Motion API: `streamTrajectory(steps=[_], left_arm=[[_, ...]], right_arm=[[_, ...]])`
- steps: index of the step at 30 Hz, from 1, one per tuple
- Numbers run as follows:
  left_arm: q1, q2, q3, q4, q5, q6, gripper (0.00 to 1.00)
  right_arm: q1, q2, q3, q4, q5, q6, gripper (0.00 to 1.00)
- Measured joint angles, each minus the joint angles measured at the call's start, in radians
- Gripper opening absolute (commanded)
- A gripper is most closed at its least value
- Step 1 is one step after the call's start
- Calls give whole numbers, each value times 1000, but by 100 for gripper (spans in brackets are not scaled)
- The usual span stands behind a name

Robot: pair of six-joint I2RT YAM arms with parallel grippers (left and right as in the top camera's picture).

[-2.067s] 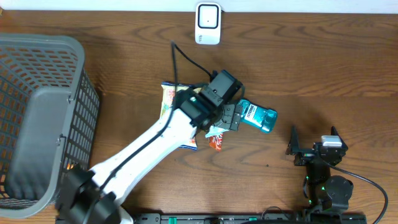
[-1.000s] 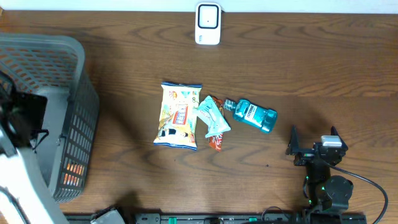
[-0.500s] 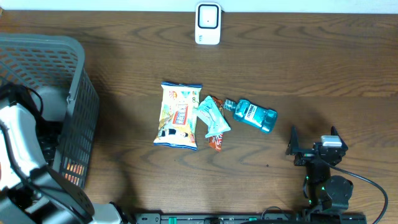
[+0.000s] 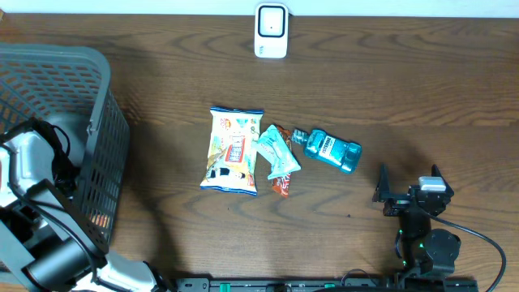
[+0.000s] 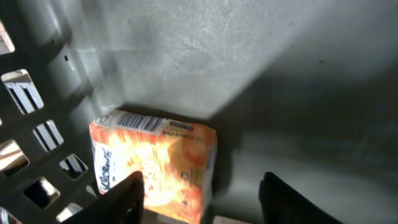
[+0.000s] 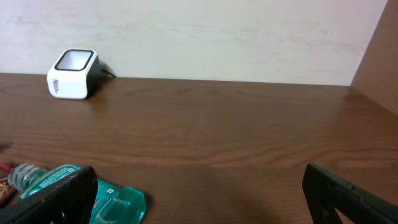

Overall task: Scan the item barcode
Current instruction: 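Return the left gripper to the basket and grasp the orange tissue pack, then carry the tissue pack out and set it right of the wet-wipes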

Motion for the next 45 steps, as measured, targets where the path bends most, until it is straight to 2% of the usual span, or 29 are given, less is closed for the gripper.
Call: streamTrajectory(steps=[7, 10, 12, 13, 19, 22, 25, 29, 33, 36, 40, 45], left_arm=[[0, 9, -75, 54, -13, 1, 55], [0, 3, -106, 77, -16, -1, 34], [0, 0, -124, 86, -26, 8, 12], [0, 0, -129, 84, -35, 2, 8], [0, -7, -114, 56, -42, 2, 7], [1, -4, -48, -1, -32, 18, 7], [1, -7, 114, -108, -28, 28, 7], [1, -54, 420, -246, -21, 35, 8], [1, -155, 662, -289, 12, 36, 7], [-9, -309, 761, -271, 111, 35, 7], [-122, -460, 769, -246, 219, 35, 7], [-410, -536, 766, -238, 275, 67, 7]], right_arm=[[0, 0, 0, 0, 0, 0, 99], [0, 0, 0, 0, 0, 0, 99], [0, 0, 0, 0, 0, 0, 99], [0, 0, 0, 0, 0, 0, 99], [0, 0, 0, 0, 0, 0, 99], [0, 0, 0, 0, 0, 0, 99], [0, 0, 0, 0, 0, 0, 99], [0, 0, 0, 0, 0, 0, 99], [0, 0, 0, 0, 0, 0, 99], [0, 0, 0, 0, 0, 0, 99], [0, 0, 0, 0, 0, 0, 99], [0, 0, 0, 0, 0, 0, 99]])
